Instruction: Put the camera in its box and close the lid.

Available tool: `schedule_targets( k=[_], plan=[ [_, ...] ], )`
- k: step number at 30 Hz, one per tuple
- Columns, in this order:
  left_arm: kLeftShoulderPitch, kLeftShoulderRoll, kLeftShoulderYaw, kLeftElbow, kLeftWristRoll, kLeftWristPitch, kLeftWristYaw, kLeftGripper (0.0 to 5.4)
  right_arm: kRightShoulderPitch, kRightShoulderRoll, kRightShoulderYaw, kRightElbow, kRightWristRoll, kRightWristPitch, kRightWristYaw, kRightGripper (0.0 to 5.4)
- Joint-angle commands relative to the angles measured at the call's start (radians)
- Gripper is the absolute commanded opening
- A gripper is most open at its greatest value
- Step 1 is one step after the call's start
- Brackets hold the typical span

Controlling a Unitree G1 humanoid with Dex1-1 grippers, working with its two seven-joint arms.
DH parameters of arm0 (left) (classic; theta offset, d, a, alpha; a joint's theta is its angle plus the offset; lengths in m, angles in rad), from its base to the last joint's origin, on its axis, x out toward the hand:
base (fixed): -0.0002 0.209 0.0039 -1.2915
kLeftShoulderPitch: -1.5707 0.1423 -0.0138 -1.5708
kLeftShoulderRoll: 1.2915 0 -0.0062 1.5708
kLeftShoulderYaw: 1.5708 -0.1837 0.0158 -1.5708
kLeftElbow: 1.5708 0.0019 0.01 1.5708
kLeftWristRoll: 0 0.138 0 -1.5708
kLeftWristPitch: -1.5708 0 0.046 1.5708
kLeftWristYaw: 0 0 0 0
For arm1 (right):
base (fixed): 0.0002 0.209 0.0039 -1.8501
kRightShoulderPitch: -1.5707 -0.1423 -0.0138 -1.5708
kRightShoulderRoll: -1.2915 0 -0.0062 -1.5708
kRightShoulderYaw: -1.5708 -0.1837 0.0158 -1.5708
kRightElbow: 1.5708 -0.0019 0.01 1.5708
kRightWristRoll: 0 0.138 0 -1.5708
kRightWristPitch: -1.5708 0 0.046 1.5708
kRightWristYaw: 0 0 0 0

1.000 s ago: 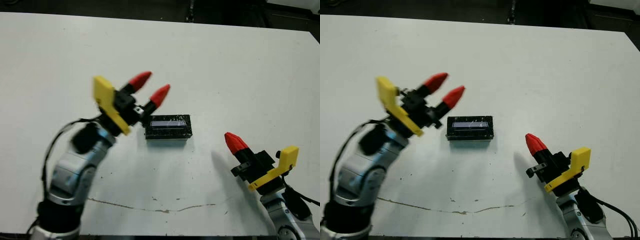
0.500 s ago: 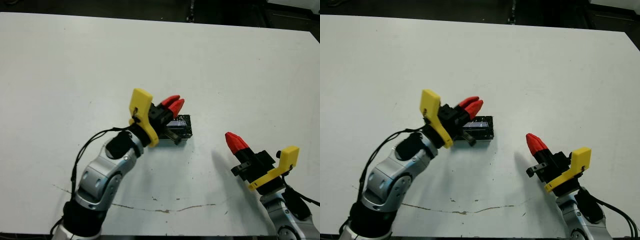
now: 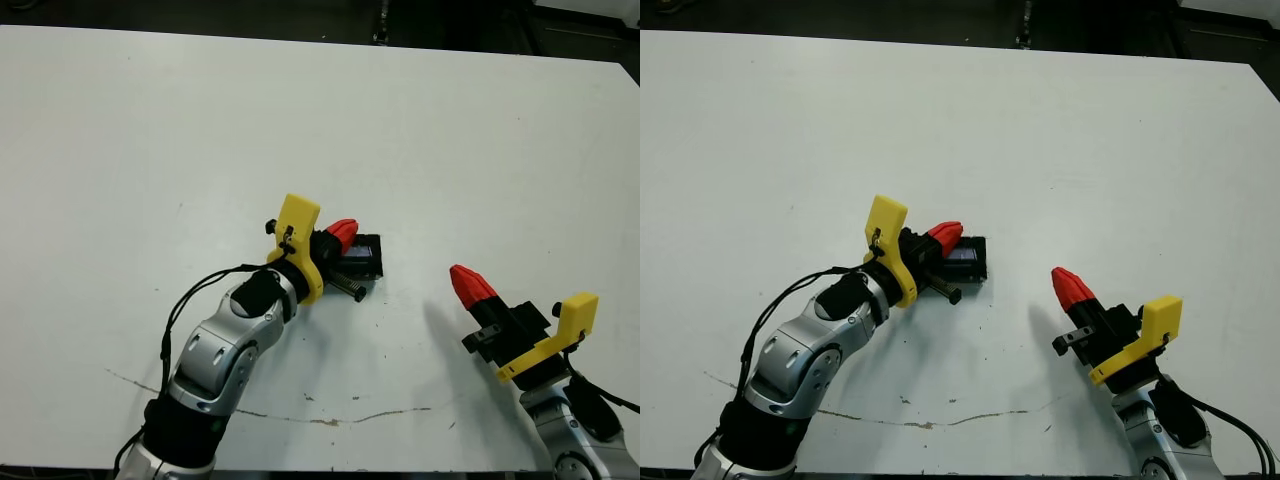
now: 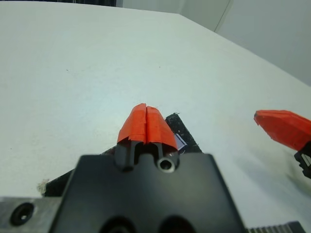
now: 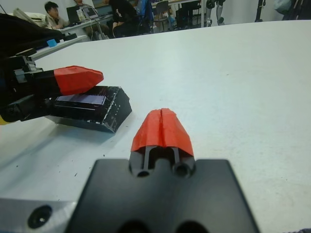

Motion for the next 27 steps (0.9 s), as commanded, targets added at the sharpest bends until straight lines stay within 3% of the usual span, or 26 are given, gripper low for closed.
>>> schedule_targets(
  k=[1, 7, 27],
  plan=[
    [0.012, 0.011, 0.011, 0.084, 0.038, -0.001, 0.014, 0.01, 0.013, -0.009, -0.016, 0.012, 0.009, -0.007, 0.008, 0.00],
    [-0.021, 0.019, 0.020, 0.161, 0.061, 0.032, 0.019, 0.01, 0.017, -0.013, -0.016, 0.003, 0.013, 0.006, 0.002, 0.00],
    [-0.108, 0.012, 0.089, 0.326, 0.046, 0.099, 0.001, 0.01, 0.022, -0.015, -0.014, -0.002, 0.027, 0.012, 0.004, 0.00]
  ],
)
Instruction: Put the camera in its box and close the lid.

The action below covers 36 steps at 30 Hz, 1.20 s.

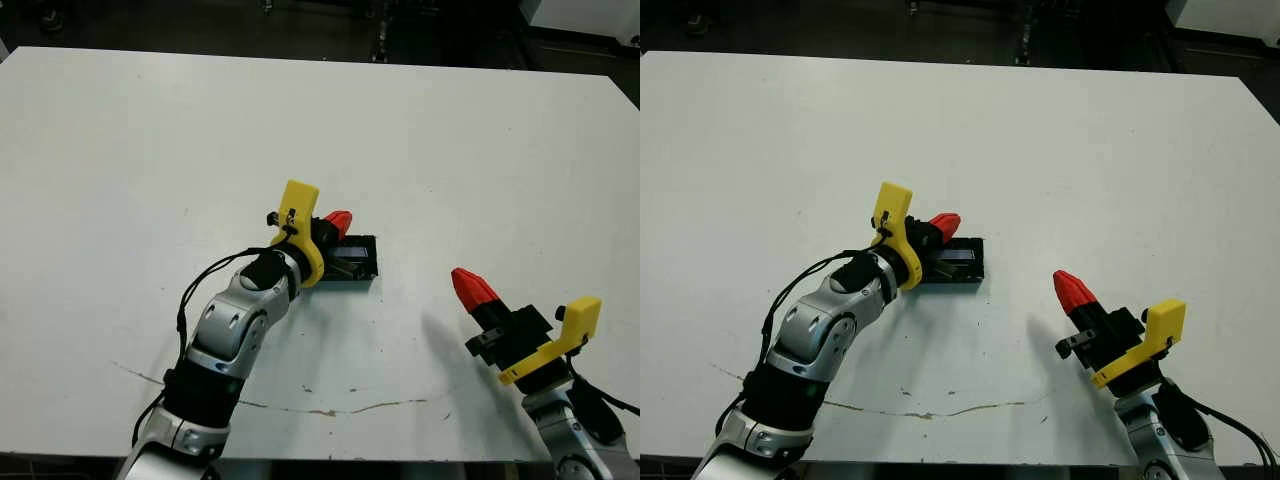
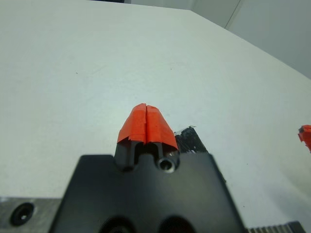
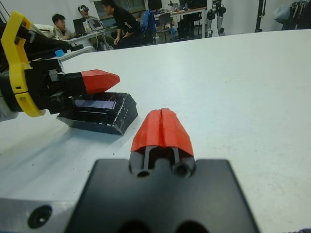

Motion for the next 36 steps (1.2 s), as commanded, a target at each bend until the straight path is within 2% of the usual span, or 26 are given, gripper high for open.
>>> schedule_targets(
  k=[1, 9, 16, 19, 25, 32, 36],
  plan=[
    [0.034, 0.038, 0.022, 0.102, 0.031, 0.065, 0.016, 0.01, 0.014, -0.012, -0.007, -0.006, 0.001, 0.014, -0.005, 0.00],
    [-0.042, 0.064, 0.054, 0.167, 0.051, -0.003, 0.019, 0.01, 0.019, -0.012, -0.004, -0.013, -0.005, 0.014, -0.012, 0.00],
    [-0.206, 0.080, 0.201, 0.282, 0.030, -0.090, 0.065, 0.01, 0.021, -0.011, -0.003, -0.013, -0.007, 0.015, -0.011, 0.00],
    [-0.245, 0.106, 0.250, 0.287, 0.019, -0.135, 0.050, 0.01, 0.020, -0.011, -0.006, -0.009, 0.002, 0.018, -0.005, 0.00],
    [-0.239, 0.151, 0.286, 0.220, 0.018, -0.208, 0.024, 0.01, 0.019, -0.013, -0.005, -0.006, 0.006, 0.019, -0.002, 0.00],
    [-0.190, 0.183, 0.282, 0.118, 0.028, -0.303, -0.019, 0.01, 0.020, -0.013, -0.004, -0.010, 0.006, 0.023, -0.006, 0.00],
    [-0.159, 0.184, 0.283, 0.063, 0.015, -0.308, -0.036, 0.01, 0.019, -0.012, -0.002, -0.006, -0.001, 0.013, -0.004, 0.00]
  ],
)
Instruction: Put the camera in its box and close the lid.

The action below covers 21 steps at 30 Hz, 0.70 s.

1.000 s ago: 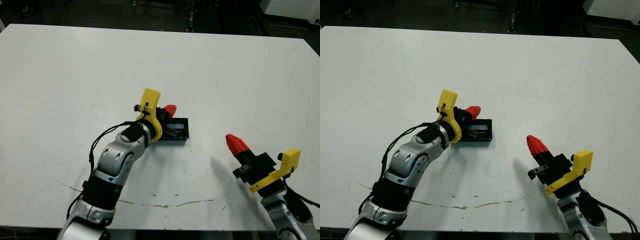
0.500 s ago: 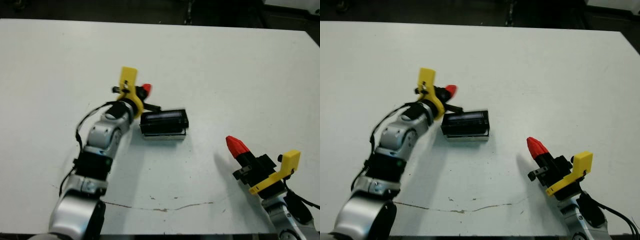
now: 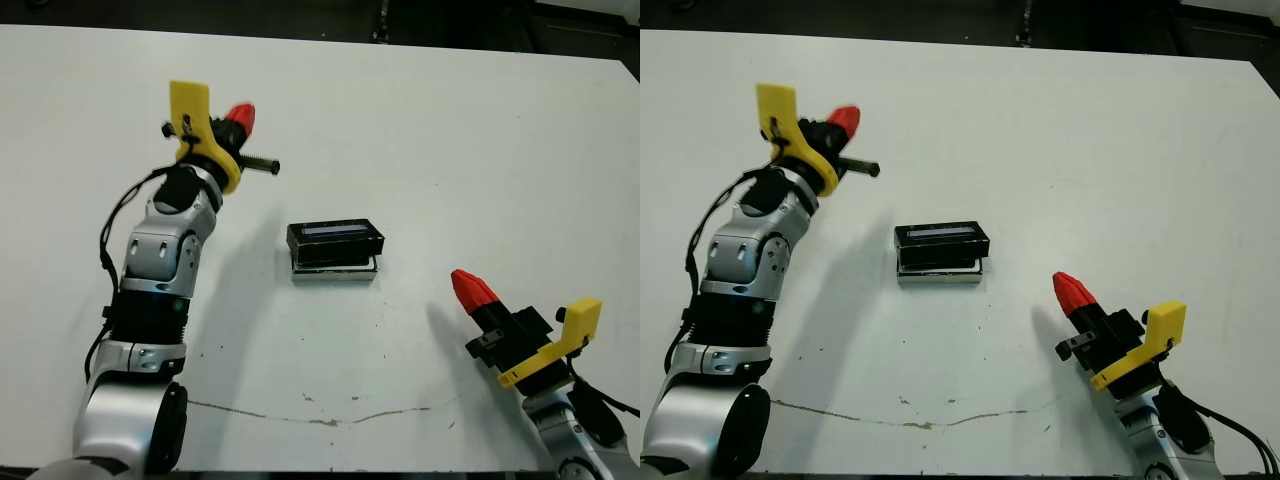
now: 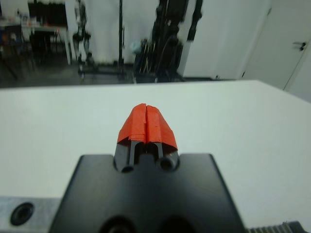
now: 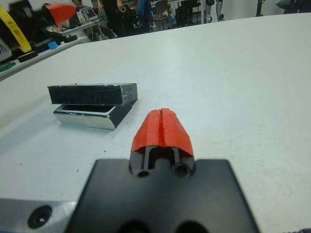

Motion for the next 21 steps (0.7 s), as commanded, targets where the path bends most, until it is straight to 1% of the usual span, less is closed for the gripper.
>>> schedule_targets(
  k=[1, 3, 5, 7, 8, 9, 11, 12, 14, 16, 19, 21],
  plan=[
    [0.044, 0.014, 0.001, -0.037, -0.010, -0.001, -0.019, 0.01, 0.009, -0.010, -0.003, 0.007, -0.005, 0.005, -0.001, 0.00],
    [0.059, 0.016, 0.003, -0.054, -0.013, -0.030, -0.035, 0.01, 0.009, -0.008, -0.005, 0.011, 0.004, 0.006, 0.005, 0.00],
    [0.085, 0.035, -0.016, -0.077, 0.030, -0.117, -0.052, 0.01, 0.007, -0.007, -0.005, 0.019, 0.005, -0.004, 0.013, 0.00],
    [0.104, 0.097, -0.046, -0.116, 0.073, -0.201, -0.117, 0.01, 0.008, -0.007, -0.006, 0.016, 0.000, -0.001, 0.007, 0.00],
    [0.100, 0.148, -0.054, -0.139, 0.052, -0.206, -0.200, 0.11, 0.009, -0.009, -0.006, 0.012, -0.005, 0.004, 0.001, 0.00],
    [0.091, 0.195, -0.056, -0.158, 0.016, -0.190, -0.286, 0.22, 0.010, -0.011, -0.005, 0.009, -0.011, 0.006, -0.004, 0.00],
    [0.034, 0.314, -0.062, -0.166, -0.082, -0.098, -0.500, 0.42, 0.010, -0.009, -0.005, 0.009, -0.014, 0.005, -0.007, 0.00],
    [-0.002, 0.373, -0.072, -0.155, -0.109, -0.059, -0.595, 0.57, 0.008, -0.009, -0.005, 0.015, -0.010, 0.000, 0.000, 0.00],
    [-0.084, 0.465, -0.106, -0.090, -0.116, -0.049, -0.766, 0.81, 0.004, -0.006, -0.005, 0.024, -0.004, -0.008, 0.013, 0.00],
    [-0.153, 0.506, -0.138, -0.011, -0.101, -0.060, -0.875, 1.09, 0.005, -0.007, -0.004, 0.020, -0.005, 0.001, 0.007, 0.00],
    [-0.253, 0.530, -0.199, 0.135, -0.073, -0.085, -1.037, 1.56, 0.009, -0.009, -0.002, 0.007, -0.008, 0.016, -0.006, 0.00],
    [-0.304, 0.522, -0.233, 0.242, -0.064, -0.133, -1.148, 1.83, 0.011, -0.008, -0.001, 0.006, -0.006, 0.014, -0.006, 0.00]
  ],
)
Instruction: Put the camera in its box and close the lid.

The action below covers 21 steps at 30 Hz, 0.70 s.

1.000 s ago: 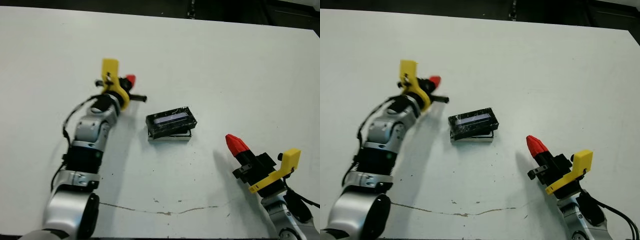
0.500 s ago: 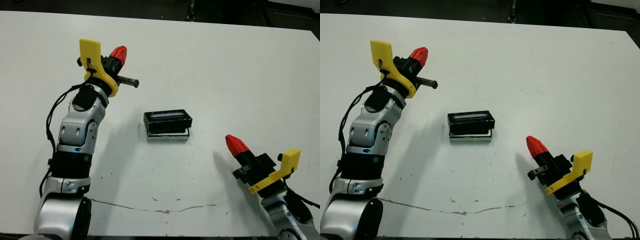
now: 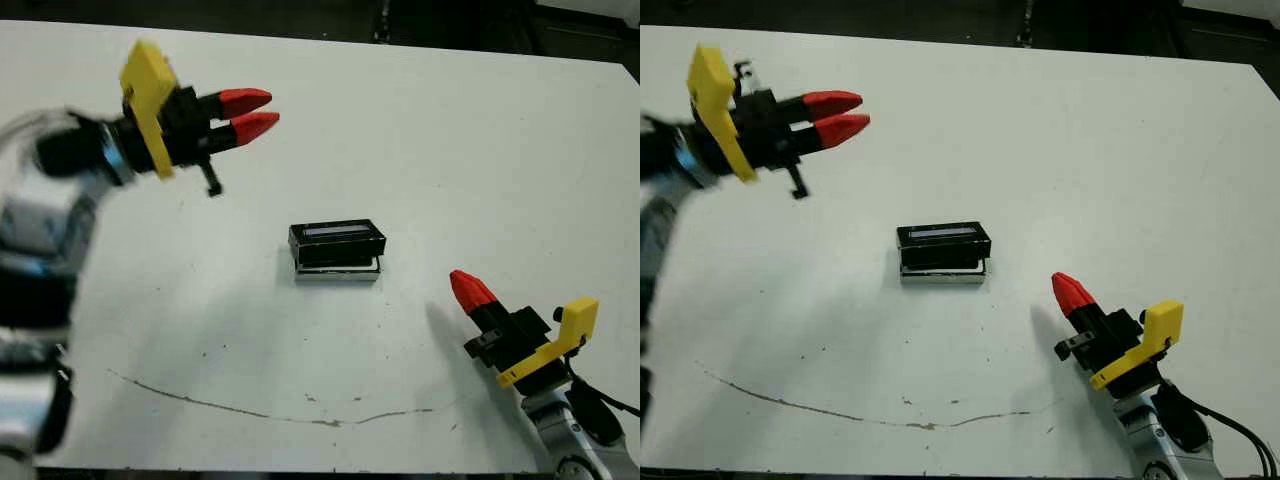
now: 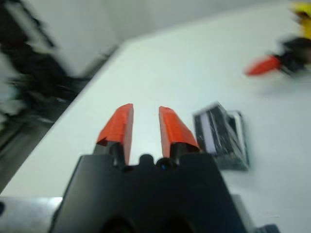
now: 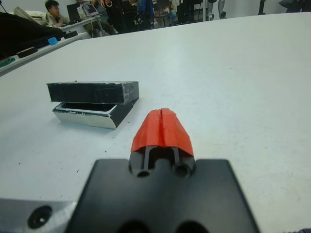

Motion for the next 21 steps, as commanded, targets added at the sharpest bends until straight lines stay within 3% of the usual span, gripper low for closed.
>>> schedule_targets(
  k=[1, 6, 9, 15, 21],
  plan=[
    [-0.076, -0.008, -0.065, 0.164, 0.028, -0.072, -0.175, 1.97, 0.013, -0.009, -0.004, -0.003, 0.000, 0.012, -0.006, 0.00],
    [-0.134, -0.058, -0.115, 0.308, 0.024, -0.042, -0.344, 2.65, 0.012, -0.008, -0.004, 0.002, 0.000, 0.008, -0.003, 0.00],
    [-0.134, -0.071, -0.139, 0.307, 0.032, 0.030, -0.370, 3.07, 0.013, -0.009, -0.003, 0.001, -0.006, 0.004, -0.003, 0.00],
    [-0.105, -0.100, -0.171, 0.305, -0.001, 0.286, -0.379, 3.94, 0.012, -0.010, -0.002, 0.003, -0.003, 0.013, -0.004, 0.00],
    [-0.030, -0.139, -0.159, 0.285, -0.033, 0.325, -0.381, 4.73, 0.020, -0.011, 0.005, -0.027, -0.013, 0.042, -0.038, 0.00]
  ],
)
